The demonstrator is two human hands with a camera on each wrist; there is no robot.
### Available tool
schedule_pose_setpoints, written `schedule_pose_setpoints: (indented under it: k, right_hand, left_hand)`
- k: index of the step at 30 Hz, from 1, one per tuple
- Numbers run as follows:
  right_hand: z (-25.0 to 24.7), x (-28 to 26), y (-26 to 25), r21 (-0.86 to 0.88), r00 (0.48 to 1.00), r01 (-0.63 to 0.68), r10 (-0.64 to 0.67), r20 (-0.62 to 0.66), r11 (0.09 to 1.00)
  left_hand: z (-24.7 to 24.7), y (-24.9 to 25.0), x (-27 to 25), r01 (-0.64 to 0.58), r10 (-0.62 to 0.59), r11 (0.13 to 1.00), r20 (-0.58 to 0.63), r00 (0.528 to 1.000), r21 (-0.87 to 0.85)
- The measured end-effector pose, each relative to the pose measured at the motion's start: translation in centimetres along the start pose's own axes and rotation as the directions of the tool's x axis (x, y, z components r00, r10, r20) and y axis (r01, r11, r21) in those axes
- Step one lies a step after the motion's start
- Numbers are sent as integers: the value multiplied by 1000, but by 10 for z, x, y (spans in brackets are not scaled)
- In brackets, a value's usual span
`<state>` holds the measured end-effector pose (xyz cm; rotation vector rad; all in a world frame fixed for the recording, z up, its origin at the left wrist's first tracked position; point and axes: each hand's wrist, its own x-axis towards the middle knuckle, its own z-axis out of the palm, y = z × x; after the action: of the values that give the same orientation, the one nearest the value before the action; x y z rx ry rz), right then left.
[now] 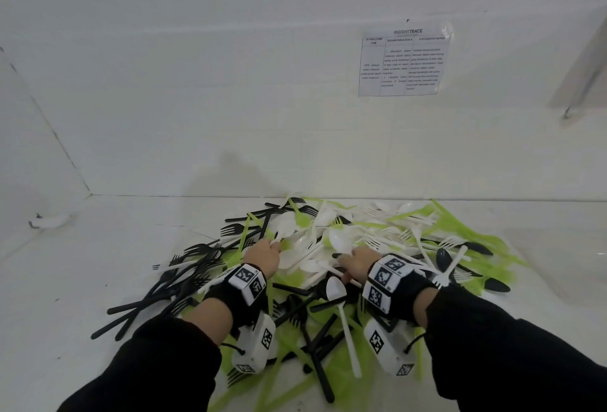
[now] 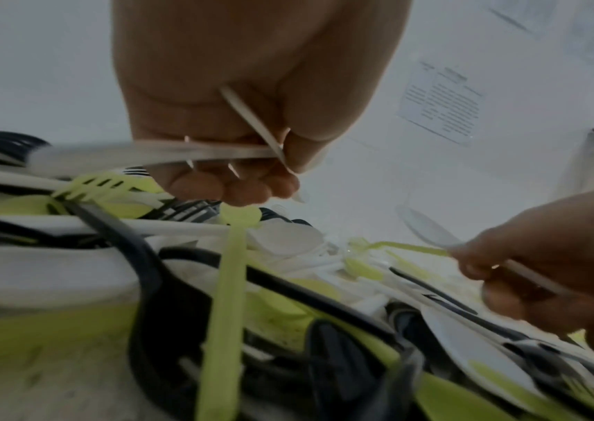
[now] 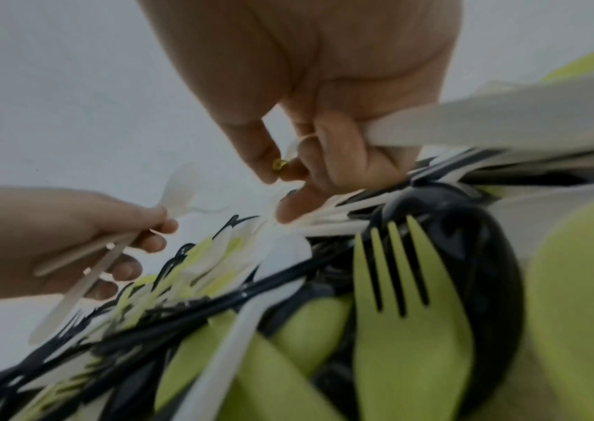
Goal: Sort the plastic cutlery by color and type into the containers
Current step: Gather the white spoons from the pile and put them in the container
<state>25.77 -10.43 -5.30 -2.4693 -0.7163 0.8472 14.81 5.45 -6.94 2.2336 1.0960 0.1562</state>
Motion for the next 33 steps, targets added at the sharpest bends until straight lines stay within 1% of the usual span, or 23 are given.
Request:
schedule_pose_setpoints:
  k: [1,3,4,6,8,10,12,14,16,17,18,19,21,22,23,24,26,28,29,30,31,32,33]
  right_hand:
    - [-4,1,0,82,1000,-2,4,-28,997]
    - [-9,4,2,169,998,-19,29,-60,985]
    - [-11,2,2,145,998,-36,42,-43,989]
    - [-10,0,1,-27,999,-36,36,-12,999]
    - [-3,2,3,-211,999,-36,29,-36,977]
    - [0,4,7,-288,998,-39,23,-58,957]
    - [-1,5,12,-324,991,-40,-4,-132,945]
    - [-2,4,15,-281,976,-41,-21,-217,959]
    - [-2,-5,13,-277,962,38,-110,-249,960]
    - [-2,-10,10,-317,972,69,-135,-190,946]
    - [0,-15,10,-364,984,102,-148,-101,926]
    - [4,-20,9,-403,992,118,-128,2,907]
    - [11,-31,5,-434,981,122,-43,189,893]
    - [17,-34,6,-449,968,134,-20,249,883]
    - [21,-36,5,-463,960,148,-15,280,874]
    - [24,-37,4,-458,960,156,-25,279,875]
    - [26,-35,3,-426,974,157,-68,217,891]
    - [22,-29,2,-348,988,125,-85,126,929]
    - [19,-24,3,-249,994,95,-78,79,964]
    - [16,-19,4,-97,998,60,-56,39,994]
    - [13,-15,3,69,999,31,-32,6,997]
    - [10,-12,2,200,999,21,-14,-39,980]
    - [7,-10,-1,280,996,20,6,-91,960]
  left_hand:
    - [0,-1,3,-3,3,1000,-13,1000,-4]
    - [-1,-1,6,-10,9,1000,-40,999,-12]
    - [-2,-1,7,-15,15,1000,-44,999,1]
    - [0,-5,10,-56,59,993,-24,998,105]
    - [3,-10,16,-108,108,976,7,994,189]
    - [6,-14,22,-150,143,961,46,989,232]
    - [7,-16,23,-166,147,945,89,985,283]
    - [7,-17,22,-159,125,943,131,983,293]
    - [6,-18,24,-169,128,937,152,980,305]
    - [6,-18,25,-184,138,930,162,977,317]
    - [6,-19,25,-195,146,925,168,975,327]
    - [5,-19,25,-196,147,923,167,975,332]
    - [6,-20,25,-205,160,923,159,974,325]
    - [7,-20,25,-206,167,925,147,975,320]
    - [7,-20,25,-198,165,928,129,978,314]
    - [7,-19,24,-189,164,934,106,981,303]
    - [5,-16,21,-166,161,948,38,986,271]
    - [1,-10,19,-137,148,963,-28,989,234]
    - [-1,-7,18,-129,143,967,-51,988,220]
    - [-3,-4,17,-123,140,970,-69,988,209]
    - [-5,1,16,-119,137,973,-80,987,196]
    - [-8,6,15,-122,139,978,-92,986,170]
    - [-10,11,13,-125,137,985,-103,985,123]
